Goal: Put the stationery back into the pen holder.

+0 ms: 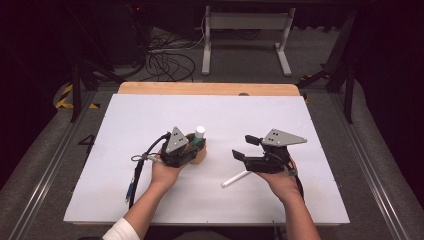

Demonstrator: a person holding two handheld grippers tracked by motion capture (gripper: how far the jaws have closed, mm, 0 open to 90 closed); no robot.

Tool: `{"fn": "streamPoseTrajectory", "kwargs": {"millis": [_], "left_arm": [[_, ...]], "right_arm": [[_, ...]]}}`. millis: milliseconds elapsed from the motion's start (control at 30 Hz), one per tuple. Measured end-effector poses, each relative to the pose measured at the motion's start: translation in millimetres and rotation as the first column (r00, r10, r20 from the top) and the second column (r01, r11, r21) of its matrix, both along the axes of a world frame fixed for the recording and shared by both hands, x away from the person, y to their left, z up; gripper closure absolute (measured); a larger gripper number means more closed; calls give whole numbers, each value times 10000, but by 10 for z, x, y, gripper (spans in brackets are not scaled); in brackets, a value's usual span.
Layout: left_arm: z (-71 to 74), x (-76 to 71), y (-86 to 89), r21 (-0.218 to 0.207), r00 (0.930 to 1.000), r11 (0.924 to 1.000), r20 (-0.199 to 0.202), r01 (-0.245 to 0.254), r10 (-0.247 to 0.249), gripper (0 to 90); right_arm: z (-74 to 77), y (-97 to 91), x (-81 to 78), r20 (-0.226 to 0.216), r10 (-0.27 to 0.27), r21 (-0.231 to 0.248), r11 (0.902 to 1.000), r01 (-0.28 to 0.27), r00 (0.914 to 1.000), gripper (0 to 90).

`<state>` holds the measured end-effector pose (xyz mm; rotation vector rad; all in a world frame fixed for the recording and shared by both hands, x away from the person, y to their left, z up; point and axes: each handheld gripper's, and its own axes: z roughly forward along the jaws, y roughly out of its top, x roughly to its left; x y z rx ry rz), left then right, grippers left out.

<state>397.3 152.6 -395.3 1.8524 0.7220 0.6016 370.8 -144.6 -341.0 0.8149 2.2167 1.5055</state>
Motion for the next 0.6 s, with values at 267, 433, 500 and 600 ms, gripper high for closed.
{"fn": "streamPoseTrajectory", "kwargs": {"millis": [267,433,500,600], "left_arm": [[-38,-21,11,-77,9999,9999,-73,-69,68,650],[-43,-34,8,-26,9999,9999,-48,-101,101,648],[-42,-37,6,17,9999,9999,-3,-135,135,647],[-42,-41,5,58,9998,9998,49,-180,179,644]], "right_arm": [[-6,5,3,-20,3,-14,10000,-3,10000,321],[-6,4,3,-21,-2,-8,10000,2,10000,321],[-6,6,2,-19,1,-13,10000,-1,10000,321],[-6,6,3,-21,3,-13,10000,-3,10000,321]]}}
